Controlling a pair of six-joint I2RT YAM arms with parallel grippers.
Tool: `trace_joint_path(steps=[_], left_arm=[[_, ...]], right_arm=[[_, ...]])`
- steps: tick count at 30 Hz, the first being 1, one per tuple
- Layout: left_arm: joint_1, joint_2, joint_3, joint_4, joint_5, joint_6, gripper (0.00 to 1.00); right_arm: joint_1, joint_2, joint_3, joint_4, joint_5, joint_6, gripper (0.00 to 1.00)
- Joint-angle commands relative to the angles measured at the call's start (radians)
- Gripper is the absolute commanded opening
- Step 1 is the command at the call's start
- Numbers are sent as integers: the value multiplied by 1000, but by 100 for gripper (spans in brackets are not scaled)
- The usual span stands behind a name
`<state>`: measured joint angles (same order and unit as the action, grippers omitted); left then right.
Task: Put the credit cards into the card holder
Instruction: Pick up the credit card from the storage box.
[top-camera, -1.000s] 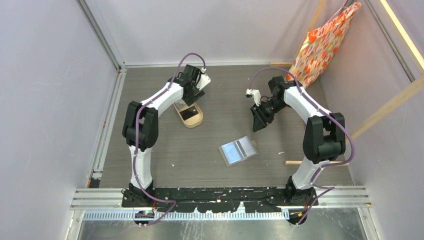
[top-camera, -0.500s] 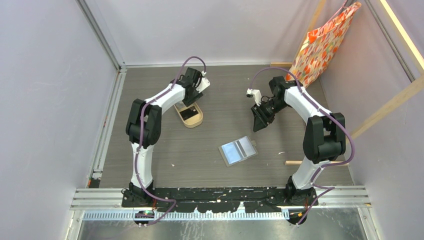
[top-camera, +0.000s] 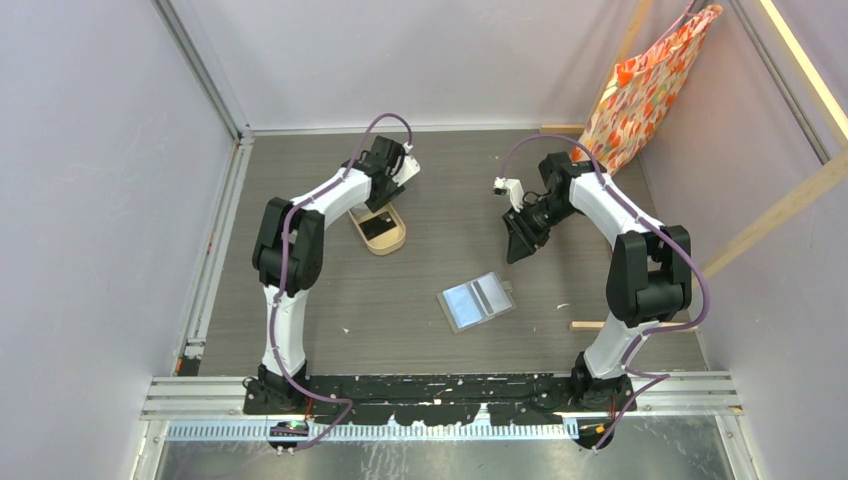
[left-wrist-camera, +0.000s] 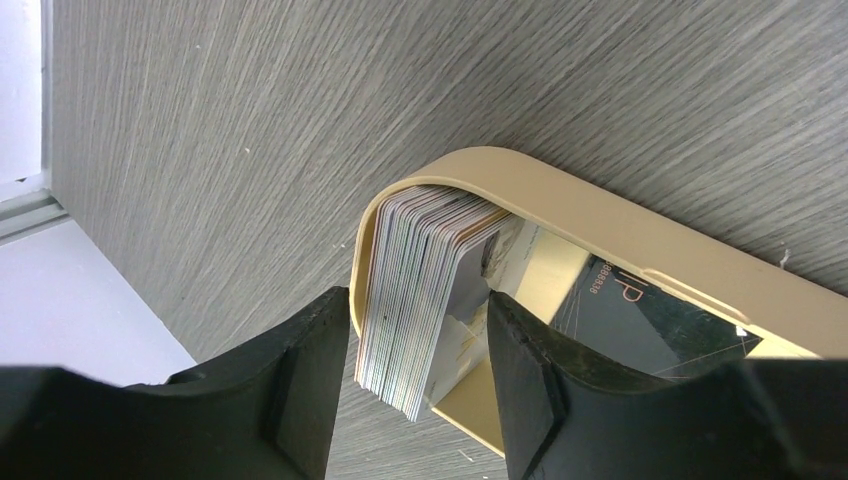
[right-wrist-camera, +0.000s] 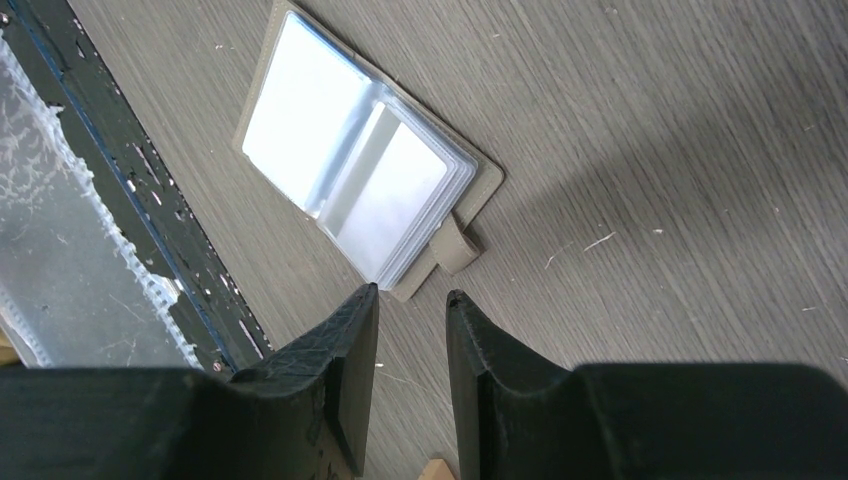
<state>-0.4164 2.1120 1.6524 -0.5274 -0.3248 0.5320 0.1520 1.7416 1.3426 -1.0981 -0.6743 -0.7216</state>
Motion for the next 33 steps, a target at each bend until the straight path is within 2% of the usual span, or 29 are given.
trace_joint_path(steps=[1,33], left_arm=[[8,-40,-6,50,-33,-2,54],[4,-104,-43,90,-43,-13,51]], right_arm=[[-7,-8,4,-16,-21,-19,36],[-7,-10,4,-28,-31,-32,36]])
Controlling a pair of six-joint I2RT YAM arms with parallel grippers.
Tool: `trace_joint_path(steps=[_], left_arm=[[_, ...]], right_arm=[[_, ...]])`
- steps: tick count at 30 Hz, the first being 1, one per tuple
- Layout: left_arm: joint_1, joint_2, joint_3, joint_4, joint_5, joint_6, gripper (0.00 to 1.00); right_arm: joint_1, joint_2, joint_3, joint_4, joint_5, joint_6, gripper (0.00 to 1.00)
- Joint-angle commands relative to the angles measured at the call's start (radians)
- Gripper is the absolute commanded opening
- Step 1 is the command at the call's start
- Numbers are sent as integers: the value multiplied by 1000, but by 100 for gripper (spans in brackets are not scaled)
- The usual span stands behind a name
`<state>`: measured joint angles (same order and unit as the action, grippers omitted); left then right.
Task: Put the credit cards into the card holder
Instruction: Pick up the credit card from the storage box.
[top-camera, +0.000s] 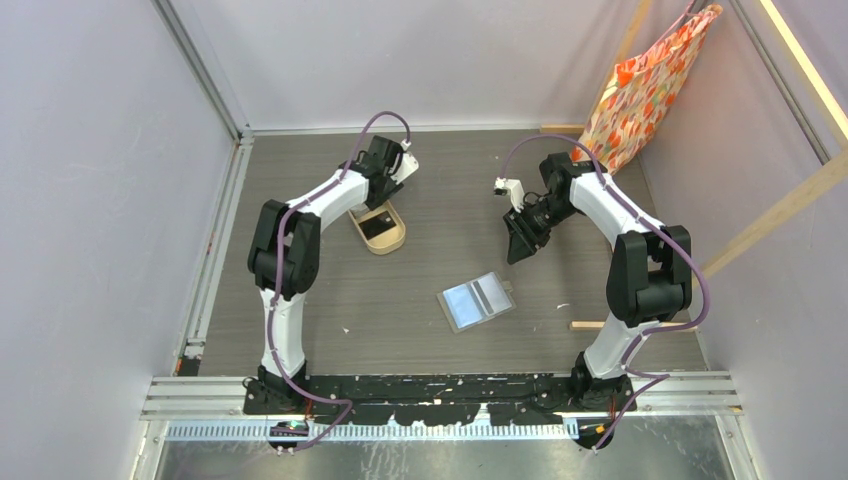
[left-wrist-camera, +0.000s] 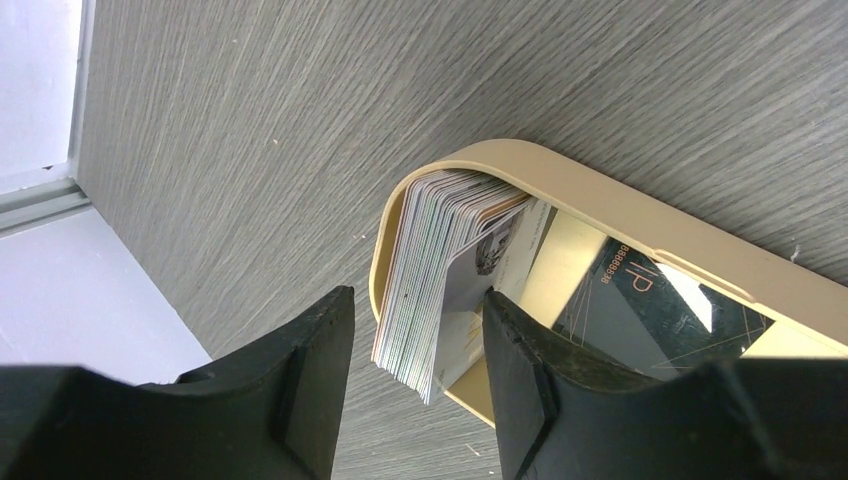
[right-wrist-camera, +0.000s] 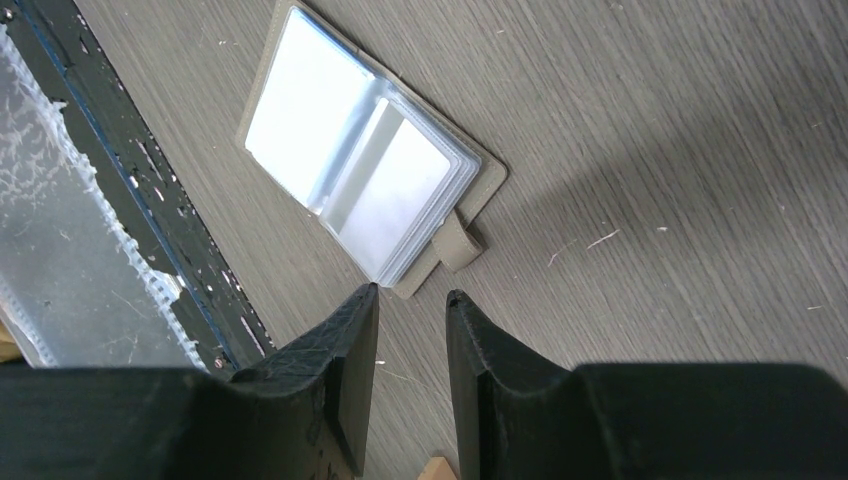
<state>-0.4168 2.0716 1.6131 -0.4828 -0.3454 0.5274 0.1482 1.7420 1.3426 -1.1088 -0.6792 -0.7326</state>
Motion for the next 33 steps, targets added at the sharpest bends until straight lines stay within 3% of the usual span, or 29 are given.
trace_joint_path(steps=[1,6,33], left_arm=[[4,-65,-4,46,-23,-8,51],[3,-67,-4,45,-27,-9,45],[-4,-89,-10,50,-24,-20,37]], right_arm=[[-4,-10,5,-18,-26,-21,36],[-4,-10,4,-19,-26,-22,36],[-4,-6,7,-31,-32,-30,36]])
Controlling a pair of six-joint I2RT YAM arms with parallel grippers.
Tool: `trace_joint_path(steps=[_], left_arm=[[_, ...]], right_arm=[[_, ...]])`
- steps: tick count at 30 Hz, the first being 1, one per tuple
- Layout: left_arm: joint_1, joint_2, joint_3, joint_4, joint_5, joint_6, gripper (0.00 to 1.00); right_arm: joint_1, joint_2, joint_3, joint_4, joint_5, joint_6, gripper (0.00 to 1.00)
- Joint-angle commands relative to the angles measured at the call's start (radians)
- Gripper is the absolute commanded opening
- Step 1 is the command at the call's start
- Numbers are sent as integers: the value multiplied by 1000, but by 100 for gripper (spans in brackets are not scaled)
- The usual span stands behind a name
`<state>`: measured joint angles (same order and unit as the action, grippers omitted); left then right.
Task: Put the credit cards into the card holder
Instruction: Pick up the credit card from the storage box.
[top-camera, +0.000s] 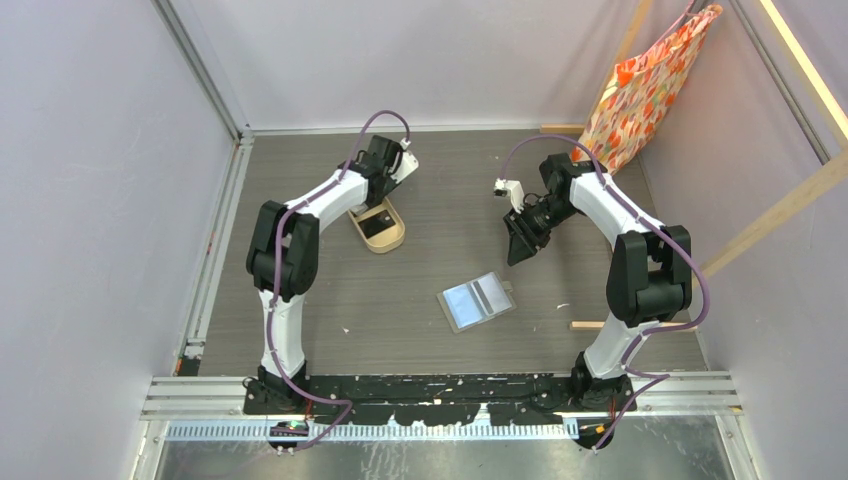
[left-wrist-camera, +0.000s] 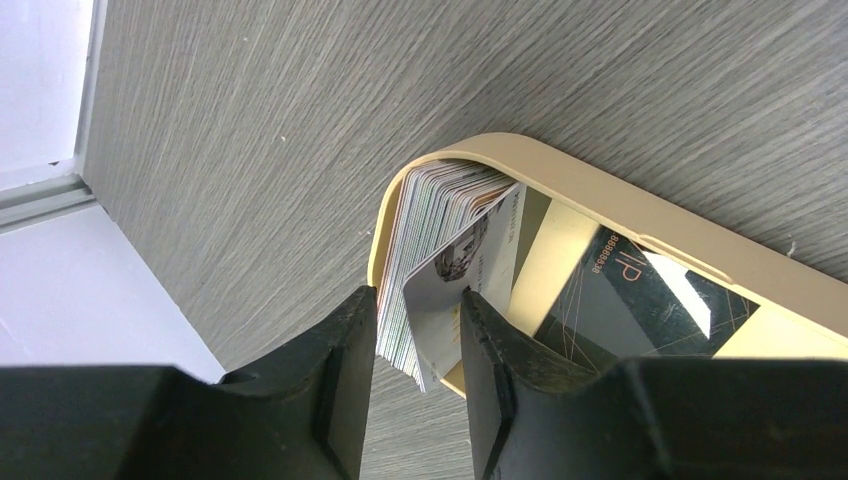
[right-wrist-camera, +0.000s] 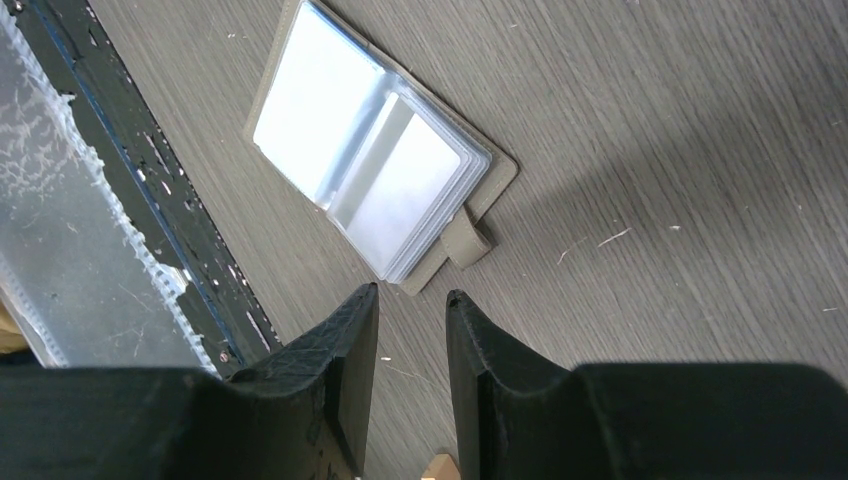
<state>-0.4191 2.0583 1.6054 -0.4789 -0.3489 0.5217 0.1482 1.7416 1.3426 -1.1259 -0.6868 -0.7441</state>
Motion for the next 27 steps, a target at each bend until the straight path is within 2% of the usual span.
trace_joint_path(steps=[1,15,27], left_arm=[[-3,-76,-2,46,-20,-15,37],[-6,-82,-4,48,-19,-17,34],[-9,-88,-4,39,-6,-20,14]], right_arm=[[-3,-7,8,-13,-25,-18,36],[-4,-5,9,-17,-28,-20,36],[-3,-6,9,-19,-28,-21,36]])
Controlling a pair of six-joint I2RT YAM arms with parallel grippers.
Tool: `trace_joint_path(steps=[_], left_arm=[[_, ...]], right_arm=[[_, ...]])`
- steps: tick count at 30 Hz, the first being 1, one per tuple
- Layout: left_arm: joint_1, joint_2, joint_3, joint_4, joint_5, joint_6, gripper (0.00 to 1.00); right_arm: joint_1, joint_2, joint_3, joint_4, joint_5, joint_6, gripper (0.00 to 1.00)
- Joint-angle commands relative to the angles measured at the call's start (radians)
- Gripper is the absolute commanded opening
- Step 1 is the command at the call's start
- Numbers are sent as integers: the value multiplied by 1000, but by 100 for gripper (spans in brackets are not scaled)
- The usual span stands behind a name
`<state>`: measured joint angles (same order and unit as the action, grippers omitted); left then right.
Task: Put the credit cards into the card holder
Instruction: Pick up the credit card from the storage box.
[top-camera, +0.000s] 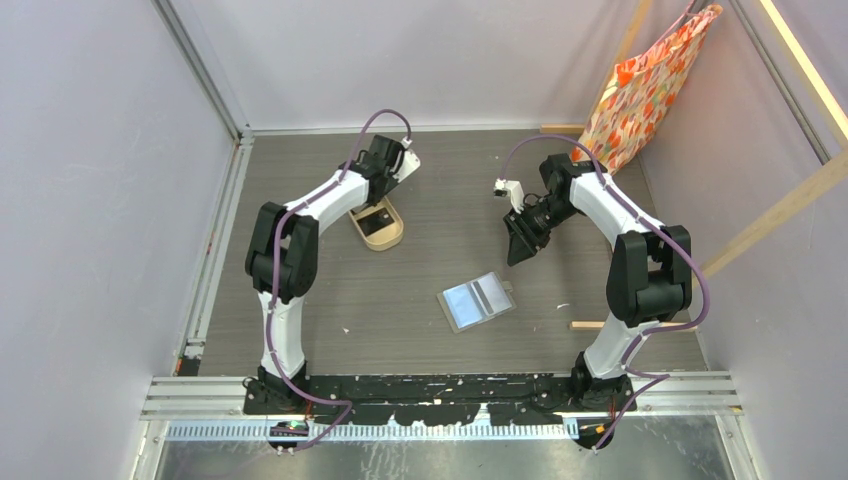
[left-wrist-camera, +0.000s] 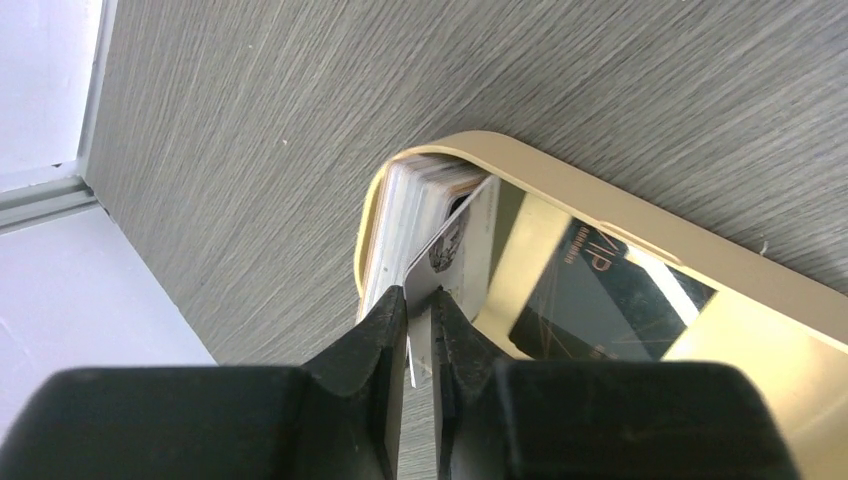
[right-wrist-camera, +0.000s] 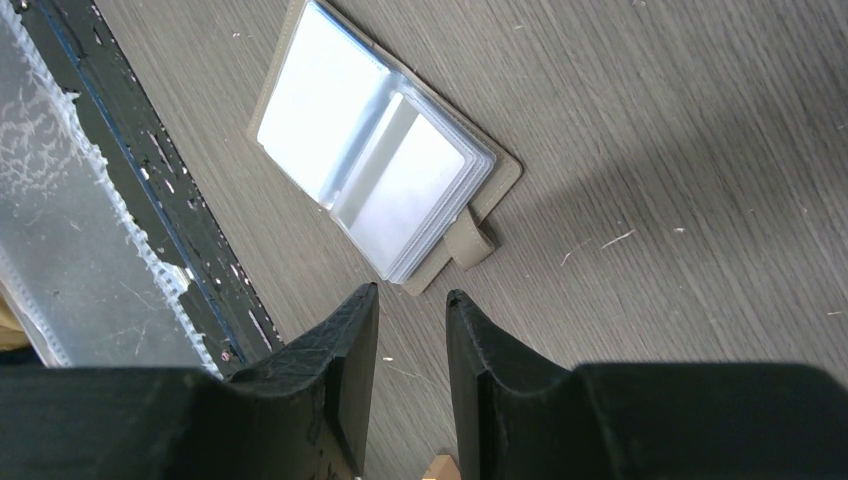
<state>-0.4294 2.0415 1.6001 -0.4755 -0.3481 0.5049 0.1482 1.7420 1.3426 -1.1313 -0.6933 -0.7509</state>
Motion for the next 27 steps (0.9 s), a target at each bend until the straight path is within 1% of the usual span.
trace_joint_path(steps=[1,3,6,14,17,20,27], left_arm=[[1,-73,3,31,-3,-3,11],[1,-73,5,24,6,-5,7],[1,-76,10,8,22,-8,5],[1,-76,22,-21,36,-10,3],[1,-84,26,-35,52,-14,1],[1,-95,27,-46,72,-22,0],[-3,-170,12,-46,84,-60,0]], right_arm=[[-3,-6,10,-14,-23,-15,36],[-4,-5,9,-13,-22,-15,36],[-3,-6,10,-15,-22,-15,36],[-3,-5,9,-18,-24,-19,36],[-4,-5,9,-18,-26,-19,36],[-3,-6,9,-22,-26,-21,36],[-3,-8,10,-24,-31,-25,36]])
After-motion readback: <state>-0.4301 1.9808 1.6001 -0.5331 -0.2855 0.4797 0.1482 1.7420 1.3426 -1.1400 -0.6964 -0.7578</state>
